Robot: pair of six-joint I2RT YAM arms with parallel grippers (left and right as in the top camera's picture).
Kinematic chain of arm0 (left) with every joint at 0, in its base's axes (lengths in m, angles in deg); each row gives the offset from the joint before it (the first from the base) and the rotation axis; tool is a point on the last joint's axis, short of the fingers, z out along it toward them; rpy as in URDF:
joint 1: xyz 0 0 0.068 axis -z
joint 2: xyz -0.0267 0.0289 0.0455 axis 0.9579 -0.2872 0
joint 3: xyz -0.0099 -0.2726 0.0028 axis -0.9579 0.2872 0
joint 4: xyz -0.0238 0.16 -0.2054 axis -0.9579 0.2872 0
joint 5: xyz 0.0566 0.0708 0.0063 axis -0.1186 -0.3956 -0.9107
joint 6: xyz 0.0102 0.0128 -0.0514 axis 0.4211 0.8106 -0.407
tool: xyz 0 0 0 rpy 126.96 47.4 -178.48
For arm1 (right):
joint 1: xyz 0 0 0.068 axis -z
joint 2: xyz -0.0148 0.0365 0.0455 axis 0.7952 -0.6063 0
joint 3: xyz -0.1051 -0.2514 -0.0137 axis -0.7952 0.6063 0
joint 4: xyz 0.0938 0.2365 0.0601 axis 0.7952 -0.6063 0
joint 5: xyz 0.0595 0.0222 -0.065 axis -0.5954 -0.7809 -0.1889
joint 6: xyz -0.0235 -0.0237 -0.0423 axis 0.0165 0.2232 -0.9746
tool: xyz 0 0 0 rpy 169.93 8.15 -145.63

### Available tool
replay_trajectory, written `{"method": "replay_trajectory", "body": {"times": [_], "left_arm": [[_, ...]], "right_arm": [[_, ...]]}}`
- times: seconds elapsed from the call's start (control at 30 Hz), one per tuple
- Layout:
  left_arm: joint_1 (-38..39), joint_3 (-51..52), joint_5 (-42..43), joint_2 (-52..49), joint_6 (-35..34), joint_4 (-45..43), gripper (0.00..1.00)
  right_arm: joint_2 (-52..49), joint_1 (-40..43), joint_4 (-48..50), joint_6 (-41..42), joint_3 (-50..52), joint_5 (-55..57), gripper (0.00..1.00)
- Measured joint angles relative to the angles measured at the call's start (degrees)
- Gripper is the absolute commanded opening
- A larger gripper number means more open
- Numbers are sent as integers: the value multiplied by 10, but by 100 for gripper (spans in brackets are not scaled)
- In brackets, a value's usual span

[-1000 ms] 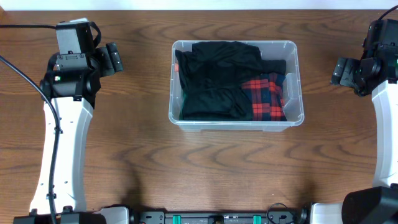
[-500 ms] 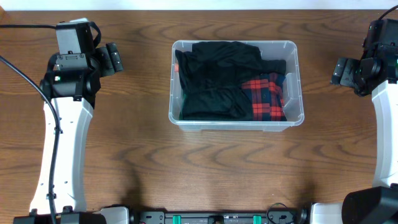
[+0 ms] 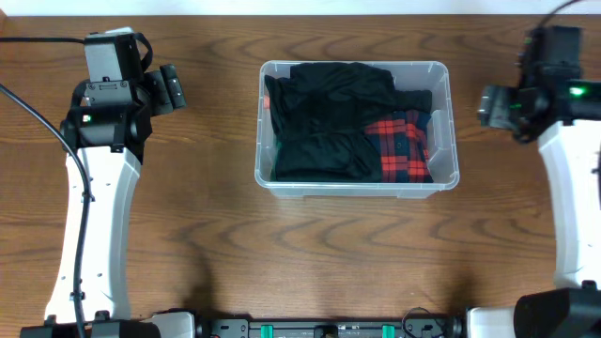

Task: Pack container

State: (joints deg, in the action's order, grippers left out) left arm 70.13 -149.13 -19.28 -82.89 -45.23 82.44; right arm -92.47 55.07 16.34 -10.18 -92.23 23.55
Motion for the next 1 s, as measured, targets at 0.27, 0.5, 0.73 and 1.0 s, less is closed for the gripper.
{"method": "replay_trajectory", "body": {"times": [0.27,0.5,0.73,1.0], "left_arm": [[0,0,0,0,0,0,98],[0,0,0,0,0,0,98],[0,0,0,0,0,0,98],[0,0,0,0,0,0,98]], "right_arm": [[83,-153,0,0,1,-2,99],[195,-227,0,0,1,-2,99],[343,-228,7,0,34,-24,99],[561,-200,97,0,212,-80,99]]}}
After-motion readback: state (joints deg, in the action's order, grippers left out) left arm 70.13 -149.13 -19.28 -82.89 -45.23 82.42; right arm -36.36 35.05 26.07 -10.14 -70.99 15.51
